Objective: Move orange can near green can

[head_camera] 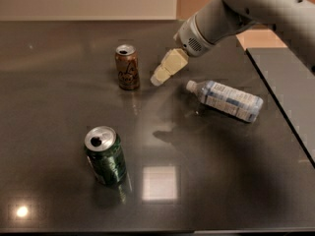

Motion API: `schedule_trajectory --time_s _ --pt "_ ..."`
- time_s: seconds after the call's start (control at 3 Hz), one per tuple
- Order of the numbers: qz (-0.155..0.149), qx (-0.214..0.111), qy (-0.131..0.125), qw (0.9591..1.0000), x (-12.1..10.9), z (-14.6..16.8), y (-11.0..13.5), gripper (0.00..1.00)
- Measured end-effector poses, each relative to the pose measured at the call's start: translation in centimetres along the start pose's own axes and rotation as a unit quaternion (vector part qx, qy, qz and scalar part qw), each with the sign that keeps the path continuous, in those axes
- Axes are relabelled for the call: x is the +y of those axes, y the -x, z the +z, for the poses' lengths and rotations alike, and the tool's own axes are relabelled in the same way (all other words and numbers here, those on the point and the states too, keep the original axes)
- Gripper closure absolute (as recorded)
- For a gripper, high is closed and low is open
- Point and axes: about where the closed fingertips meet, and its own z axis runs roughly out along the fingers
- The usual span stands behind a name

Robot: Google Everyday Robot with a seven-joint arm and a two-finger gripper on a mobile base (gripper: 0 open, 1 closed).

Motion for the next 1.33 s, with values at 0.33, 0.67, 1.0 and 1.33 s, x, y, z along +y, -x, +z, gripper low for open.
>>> schedule_trajectory --time_s 0.33,0.67,1.0,1.33 --pt "0.0 -0.032 0.008 0.9994 0.0 2.9 1.9 0.0" --pt "0.001 -0.052 0.014 0.9985 -0.3 4.9 3.3 0.0" --pt "0.003 -0.065 0.026 0.9975 -0.1 6.5 4.5 0.0" --pt "0.004 -0.076 0.041 0.9962 0.6 7.4 5.6 0.0"
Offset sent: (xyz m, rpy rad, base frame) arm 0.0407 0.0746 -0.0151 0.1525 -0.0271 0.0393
